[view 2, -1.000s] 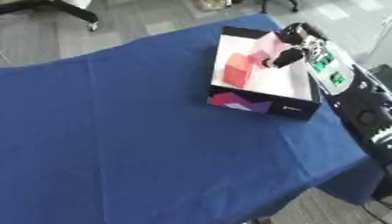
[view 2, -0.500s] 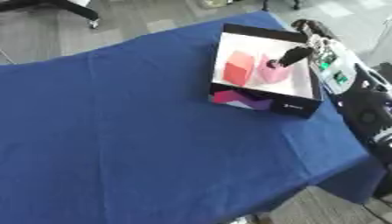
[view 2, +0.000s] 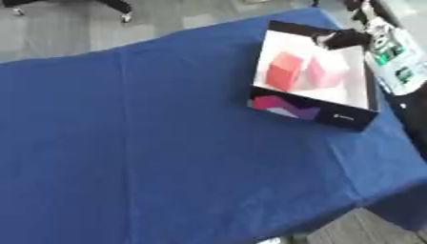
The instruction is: Pick up the objects with one hand, pass them to the other hand, and then place them into the box on the other side of the table.
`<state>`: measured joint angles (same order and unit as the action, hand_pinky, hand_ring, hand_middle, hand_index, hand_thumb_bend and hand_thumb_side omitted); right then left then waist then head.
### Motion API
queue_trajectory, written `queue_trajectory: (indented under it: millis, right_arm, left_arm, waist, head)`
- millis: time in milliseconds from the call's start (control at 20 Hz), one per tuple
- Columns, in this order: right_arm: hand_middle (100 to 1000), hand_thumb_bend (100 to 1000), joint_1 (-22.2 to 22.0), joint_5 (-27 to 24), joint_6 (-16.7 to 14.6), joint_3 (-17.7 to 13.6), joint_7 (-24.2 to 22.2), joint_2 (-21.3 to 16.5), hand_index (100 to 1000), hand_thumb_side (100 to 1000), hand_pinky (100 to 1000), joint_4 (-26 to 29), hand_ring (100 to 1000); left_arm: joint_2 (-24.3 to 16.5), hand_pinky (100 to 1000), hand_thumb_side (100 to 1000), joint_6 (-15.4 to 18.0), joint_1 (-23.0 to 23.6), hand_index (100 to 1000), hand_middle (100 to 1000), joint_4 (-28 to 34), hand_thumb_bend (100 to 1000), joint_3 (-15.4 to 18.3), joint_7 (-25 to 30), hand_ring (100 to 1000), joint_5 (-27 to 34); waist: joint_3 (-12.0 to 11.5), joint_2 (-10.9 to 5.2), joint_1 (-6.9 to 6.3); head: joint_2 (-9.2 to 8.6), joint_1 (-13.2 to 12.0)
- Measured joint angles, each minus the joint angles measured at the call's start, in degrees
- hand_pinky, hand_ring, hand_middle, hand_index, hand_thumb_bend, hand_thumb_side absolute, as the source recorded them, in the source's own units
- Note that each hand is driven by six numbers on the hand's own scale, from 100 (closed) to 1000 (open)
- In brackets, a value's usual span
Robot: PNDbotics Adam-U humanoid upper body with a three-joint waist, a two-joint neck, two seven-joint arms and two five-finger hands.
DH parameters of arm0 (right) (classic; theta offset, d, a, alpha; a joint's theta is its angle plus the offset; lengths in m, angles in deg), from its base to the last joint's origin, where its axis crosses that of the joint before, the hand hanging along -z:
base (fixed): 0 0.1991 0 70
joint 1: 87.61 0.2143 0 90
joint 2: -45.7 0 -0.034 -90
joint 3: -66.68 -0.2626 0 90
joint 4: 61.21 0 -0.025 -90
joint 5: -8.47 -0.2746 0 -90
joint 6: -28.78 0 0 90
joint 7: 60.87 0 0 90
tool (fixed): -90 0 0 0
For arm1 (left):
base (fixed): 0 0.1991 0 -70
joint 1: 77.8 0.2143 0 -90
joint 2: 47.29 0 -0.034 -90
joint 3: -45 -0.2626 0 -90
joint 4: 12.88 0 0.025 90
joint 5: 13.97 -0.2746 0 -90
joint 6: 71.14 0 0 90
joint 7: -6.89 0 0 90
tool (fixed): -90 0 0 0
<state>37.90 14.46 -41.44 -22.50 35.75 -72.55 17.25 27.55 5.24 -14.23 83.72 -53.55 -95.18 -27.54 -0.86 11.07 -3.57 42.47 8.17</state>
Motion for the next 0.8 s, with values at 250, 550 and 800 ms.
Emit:
queue_trajectory:
  millis: [250,550,800]
  right_arm:
    - [816,568,2.54,-4.62,-1.7,1.22,0.78,1.61,880,132,905,3.24,848]
    - [805,552,4.22,-8.46,-4.24,1.82,2.91,4.99,870,118,905,3.84,838]
    - [800,548,4.27,-9.93,-5.47,1.84,4.24,6.19,865,118,905,3.77,833]
  left_arm:
    - [-0.7,805,521,-0.6,0.82,814,663,0.13,625,0.9,-0.73,754,0.24]
    - [-1.89,803,527,-1.42,1.37,816,668,0.12,617,1.91,-1.55,752,0.84]
    - [-2.25,826,513,-2.05,1.4,848,710,-0.03,627,2.36,-1.4,771,1.09]
  waist:
    - [-1.2,0.0,0.0]
    - [-2.88,0.0,0.02]
    - [-3.78,0.0,0.33]
  head:
    - [1.08,-5.78]
    - [1.29,-9.1]
    - [1.29,-9.97]
